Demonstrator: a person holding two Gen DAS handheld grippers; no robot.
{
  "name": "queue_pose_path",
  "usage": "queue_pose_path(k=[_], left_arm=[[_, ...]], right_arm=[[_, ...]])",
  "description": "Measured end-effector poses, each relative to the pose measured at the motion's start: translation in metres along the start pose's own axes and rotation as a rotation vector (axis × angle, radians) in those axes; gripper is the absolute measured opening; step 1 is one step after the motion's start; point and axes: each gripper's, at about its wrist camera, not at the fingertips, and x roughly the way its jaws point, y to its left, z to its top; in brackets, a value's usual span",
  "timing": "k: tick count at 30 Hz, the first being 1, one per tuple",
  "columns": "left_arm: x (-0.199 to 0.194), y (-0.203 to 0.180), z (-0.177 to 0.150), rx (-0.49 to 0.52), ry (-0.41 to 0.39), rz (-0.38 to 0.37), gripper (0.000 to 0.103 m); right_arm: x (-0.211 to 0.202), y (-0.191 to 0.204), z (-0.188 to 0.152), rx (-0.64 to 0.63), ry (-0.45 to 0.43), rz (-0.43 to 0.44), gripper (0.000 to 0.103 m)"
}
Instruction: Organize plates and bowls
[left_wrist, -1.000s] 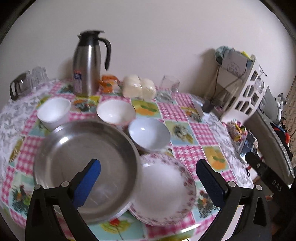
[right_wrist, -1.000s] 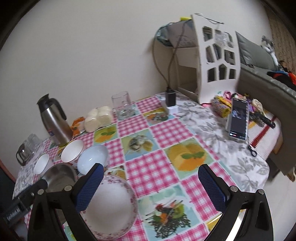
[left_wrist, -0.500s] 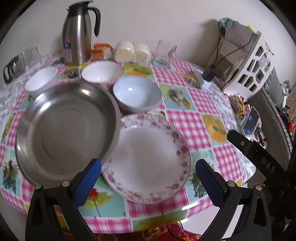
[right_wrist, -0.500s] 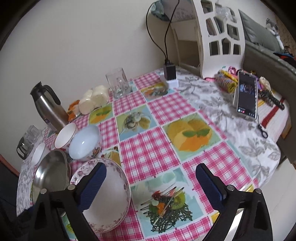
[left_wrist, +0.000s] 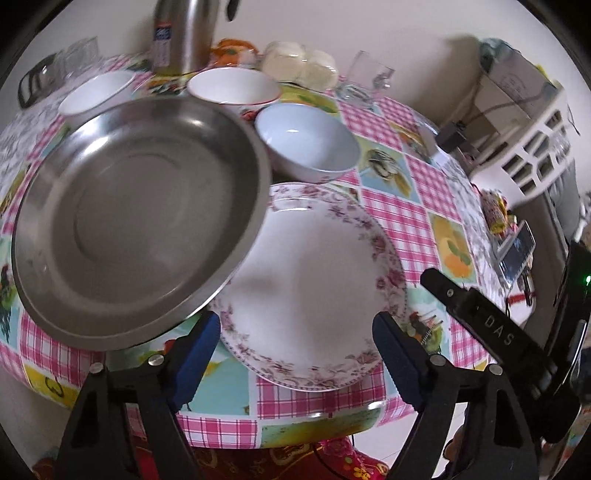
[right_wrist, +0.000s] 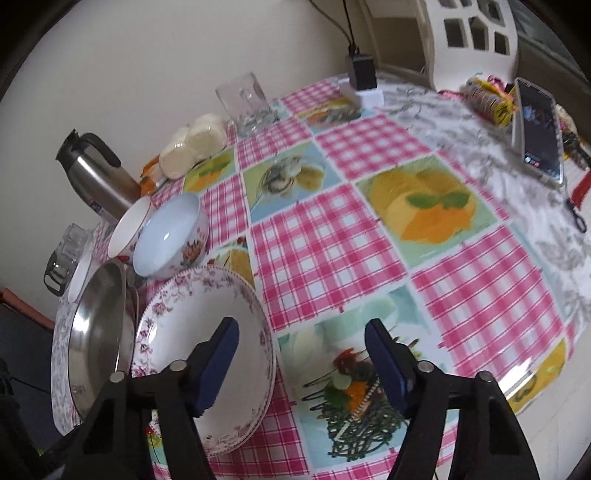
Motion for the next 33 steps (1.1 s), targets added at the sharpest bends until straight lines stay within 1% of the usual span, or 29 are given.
queue_pose_path(k=[2, 4, 6, 7, 10, 11, 12, 13, 14, 17, 22, 26, 29, 33], left_arm=[[0.002, 0.005, 0.001, -0.023, 0.004, -0.001, 0.084], [0.004, 0.010, 0.001, -0.045, 0.005, 0.004, 0.079], [0.008, 0.015, 0.002, -0.066, 0.014, 0.008, 0.074], [0.009, 0.017, 0.002, -0.073, 0.018, 0.007, 0.073], [0.014, 0.021, 0.001, -0.089, 0.029, 0.012, 0.070], [0.015, 0.022, 0.001, -0.092, 0.031, 0.014, 0.067], [0.015, 0.022, 0.000, -0.096, 0.033, 0.013, 0.066], [0.016, 0.023, 0.000, -0.099, 0.033, 0.014, 0.066], [0.017, 0.024, 0.001, -0.105, 0.033, 0.013, 0.065], [0.019, 0.027, 0.001, -0.121, 0.035, 0.014, 0.065], [0.022, 0.028, 0.001, -0.123, 0.039, 0.016, 0.065], [0.026, 0.027, -0.001, -0.117, 0.050, 0.018, 0.063], [0.029, 0.024, -0.001, -0.107, 0.056, 0.016, 0.061], [0.036, 0.017, 0.000, -0.089, 0.060, 0.014, 0.061]], right_arm=[[0.005, 0.003, -0.002, -0.010, 0.016, 0.006, 0.063], [0.011, 0.006, -0.004, -0.020, 0.035, 0.011, 0.053], [0.017, 0.007, -0.005, -0.024, 0.050, 0.020, 0.047], [0.020, 0.008, -0.006, -0.025, 0.061, 0.026, 0.042], [0.025, 0.010, -0.007, -0.017, 0.068, 0.048, 0.032], [0.027, 0.009, -0.007, -0.011, 0.071, 0.060, 0.030], [0.029, 0.009, -0.007, -0.002, 0.074, 0.075, 0.026], [0.031, 0.008, -0.008, 0.009, 0.079, 0.087, 0.022], [0.033, 0.007, -0.008, 0.016, 0.085, 0.093, 0.020], [0.041, 0.007, -0.010, 0.008, 0.104, 0.065, 0.018], [0.041, 0.008, -0.007, -0.001, 0.110, 0.058, 0.018], [0.036, 0.006, -0.007, -0.026, 0.112, 0.003, 0.018], [0.032, -0.001, -0.006, -0.025, 0.115, -0.033, 0.018], [0.026, -0.013, -0.005, -0.002, 0.117, -0.049, 0.018]])
